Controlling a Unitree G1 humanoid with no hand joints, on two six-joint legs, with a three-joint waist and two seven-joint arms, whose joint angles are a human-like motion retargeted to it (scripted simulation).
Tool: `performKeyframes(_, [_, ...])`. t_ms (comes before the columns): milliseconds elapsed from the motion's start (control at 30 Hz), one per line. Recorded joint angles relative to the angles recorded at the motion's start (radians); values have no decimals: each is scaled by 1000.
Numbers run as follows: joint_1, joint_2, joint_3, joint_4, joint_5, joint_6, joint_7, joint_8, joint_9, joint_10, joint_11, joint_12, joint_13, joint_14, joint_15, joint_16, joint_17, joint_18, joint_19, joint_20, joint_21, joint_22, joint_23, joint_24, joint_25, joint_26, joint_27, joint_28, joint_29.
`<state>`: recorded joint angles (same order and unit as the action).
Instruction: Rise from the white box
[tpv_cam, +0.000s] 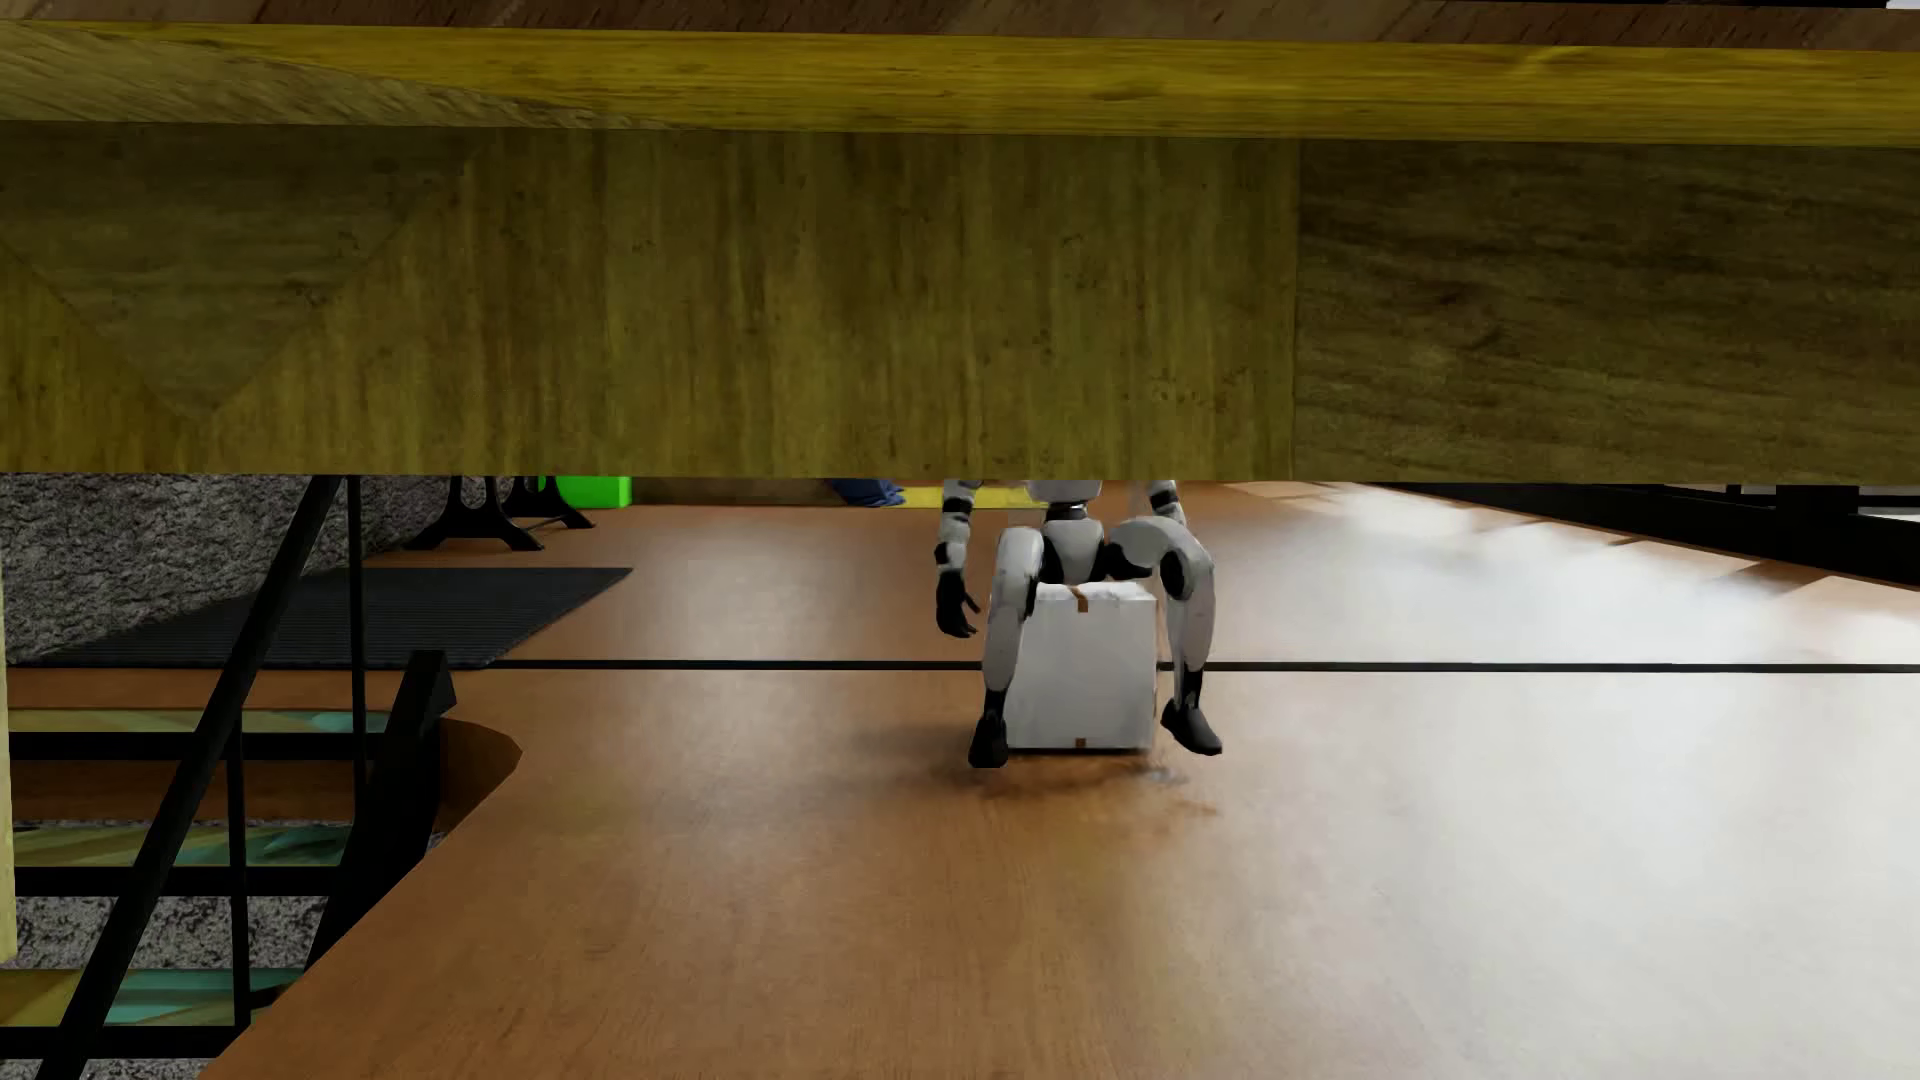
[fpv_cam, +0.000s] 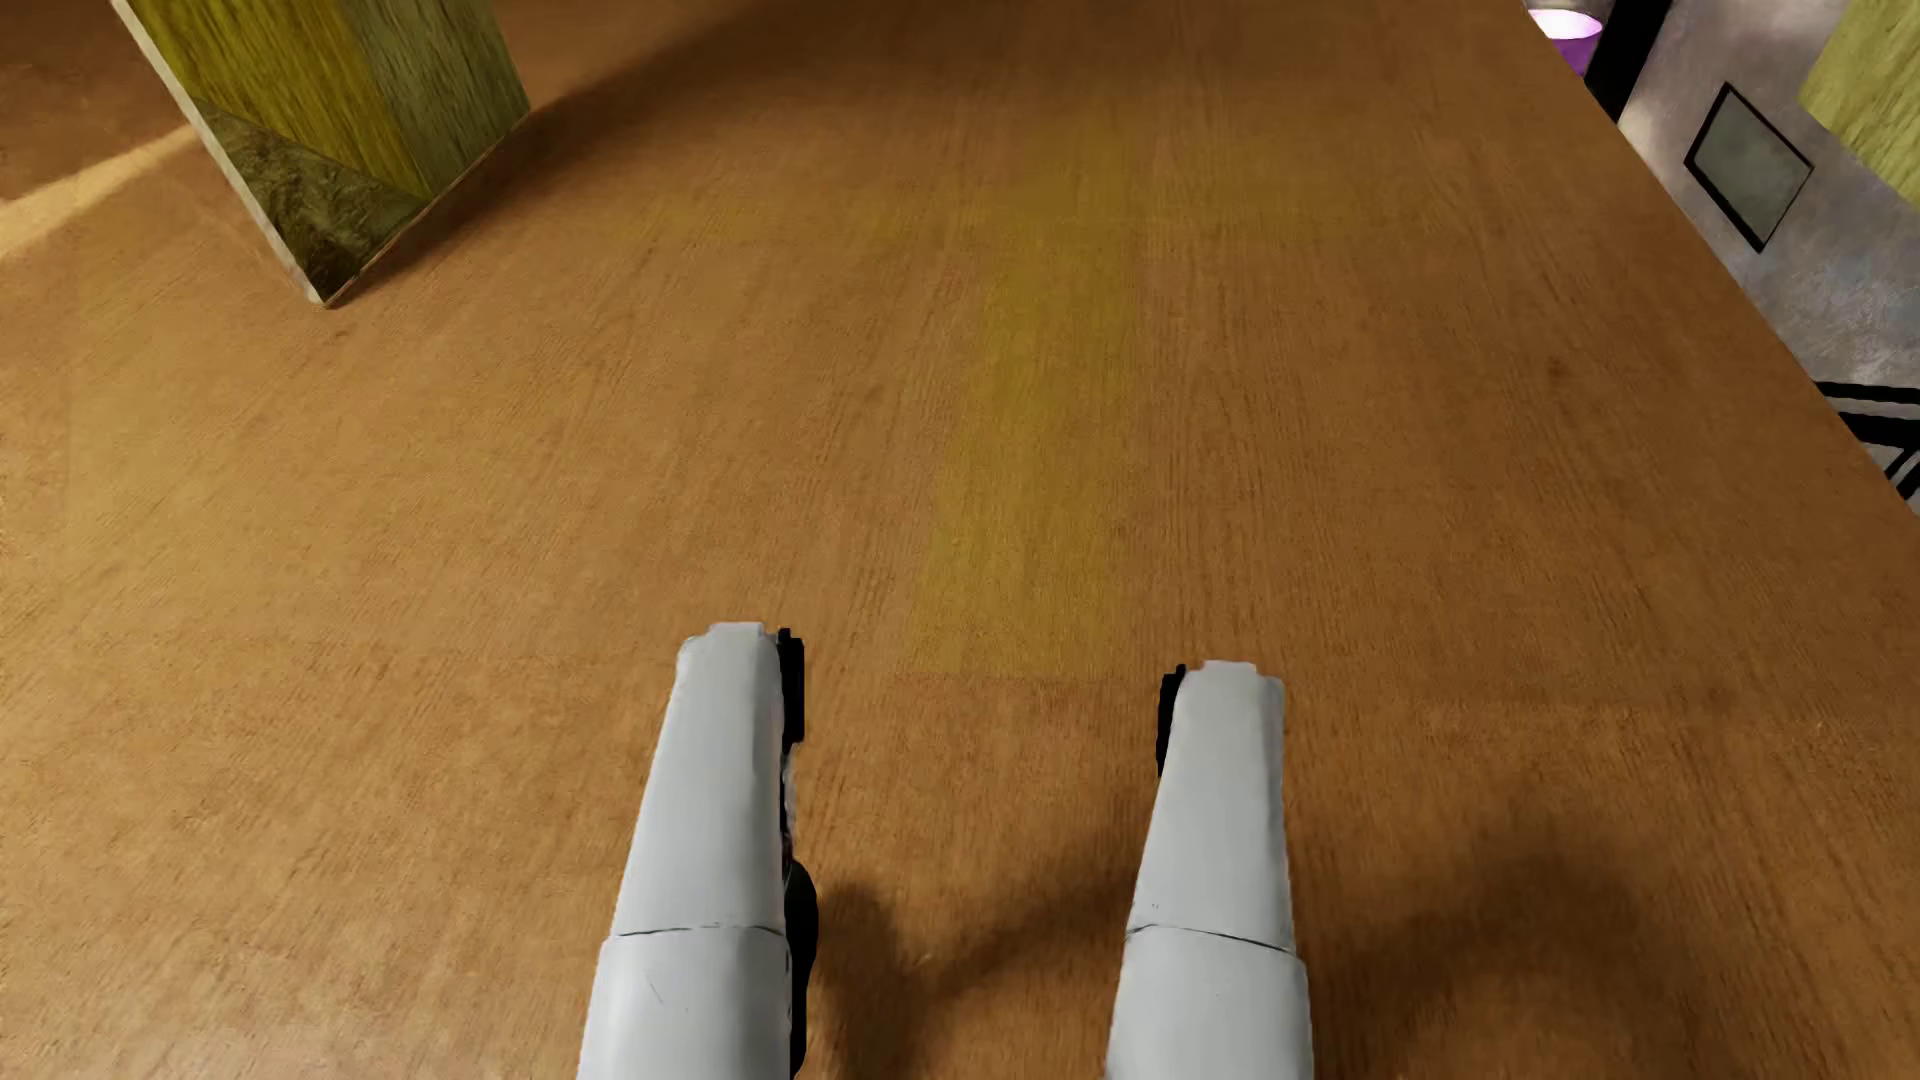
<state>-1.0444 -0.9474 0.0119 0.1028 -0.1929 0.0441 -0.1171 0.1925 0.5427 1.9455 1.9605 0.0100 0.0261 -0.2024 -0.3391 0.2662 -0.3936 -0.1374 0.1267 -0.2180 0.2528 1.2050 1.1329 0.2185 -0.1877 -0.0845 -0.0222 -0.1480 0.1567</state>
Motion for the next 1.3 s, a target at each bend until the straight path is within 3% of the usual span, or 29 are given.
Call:
performKeyframes(67, [6,1,1,-5,-1,1,1,2,-2,-2,1,28,32,3,1,-10,6,1,-1,4,-18,-40,-59,8,22,-6,-6,-26,7])
performKeyframes(167, [18,6,1,-13,-2,1,0,5,-3,-6,2,23,31,6,3,-17,-8,1,-3,-16,4,-88,-135,16,1,-18,-31,-45,36])
performKeyframes(233, [23,8,-1,-16,2,5,1,5,-3,-8,1,-4,-2,8,5,-20,-13,5,-6,-35,33,-90,-139,11,-28,-22,-42,-21,18])
performKeyframes(433, [36,17,-6,-20,3,10,3,8,17,-9,3,-62,-77,7,-1,-7,-15,9,-6,-75,62,-110,-97,-7,-14,-20,-26,9,-40])
performKeyframes(633, [0,-27,-10,-9,13,10,2,15,73,-9,8,-105,-100,-1,-38,-9,-23,-4,-14,-74,59,-128,-102,-25,-9,-16,-24,20,-44])
performKeyframes(733, [-60,-89,-12,3,23,9,-4,27,100,0,16,-106,-59,-13,-49,15,-56,-15,-11,-54,5,-215,-239,-39,24,-16,-27,8,-7])
performKeyframes(800, [-122,-152,-13,13,31,7,-14,39,108,12,26,-78,11,-24,-53,52,-106,-28,-4,-8,-59,-348,-447,-90,54,-20,-34,43,-20])
performKeyframes(867, [-188,-220,-16,29,46,0,-26,51,114,29,39,-22,93,-35,-52,99,-165,-46,-3,61,-116,-564,-721,-175,69,-30,-50,146,-94])
performKeyframes(900, [-222,-258,-17,40,54,-4,-32,57,118,37,45,3,118,-40,-43,122,-197,-57,-2,98,-127,-695,-856,-216,78,-49,-57,228,-176])
performKeyframes(933, [-256,-294,-18,49,57,-10,-38,64,124,45,51,20,130,-44,-34,147,-229,-68,4,127,-134,-838,-983,-237,46,-77,-66,322,-284])
performKeyframes(1000, [-320,-361,-17,59,60,-23,-49,74,151,57,64,3,106,-54,-35,224,-314,-89,10,157,-117,-1116,-1179,-251,17,-146,-99,495,-508])
performKeyframes(1033, [-352,-396,-17,63,65,-31,-54,77,168,60,68,-30,55,-59,-38,279,-368,-99,12,151,-81,-1235,-1254,-232,-13,-191,-131,561,-597])
performKeyframes(1067, [-384,-431,-17,67,69,-41,-60,80,187,61,70,-76,-30,-65,-43,345,-428,-110,16,137,-22,-1337,-1313,-200,-47,-216,-161,566,-628])
performKeyframes(1133, [-445,-491,-22,71,69,-55,-70,81,234,59,68,-208,-302,-74,-52,515,-552,-124,27,68,186,-1482,-1382,-166,-86,-234,-201,425,-567])
performKeyframes(1167, [-474,-522,-24,79,73,-63,-76,81,255,58,67,-299,-485,-80,-55,610,-609,-129,33,0,349,-1530,-1401,-181,-82,-230,-215,323,-517])
performKeyframes(1200, [-497,-545,-25,83,76,-65,-82,78,279,57,63,-415,-703,-89,-61,698,-654,-132,38,-109,553,-1555,-1409,-201,-69,-242,-230,277,-479])
performKeyframes(1233, [-521,-568,-26,79,74,-64,-82,77,295,55,61,-546,-928,-97,-69,767,-682,-131,44,-240,767,-1561,-1412,-231,-57,-267,-254,302,-439])
performKeyframes(1300, [-551,-595,-24,74,75,-62,-77,74,342,39,44,-849,-1306,-113,-84,846,-693,-124,47,-484,1120,-1548,-1423,-283,-17,-290,-281,343,-525])
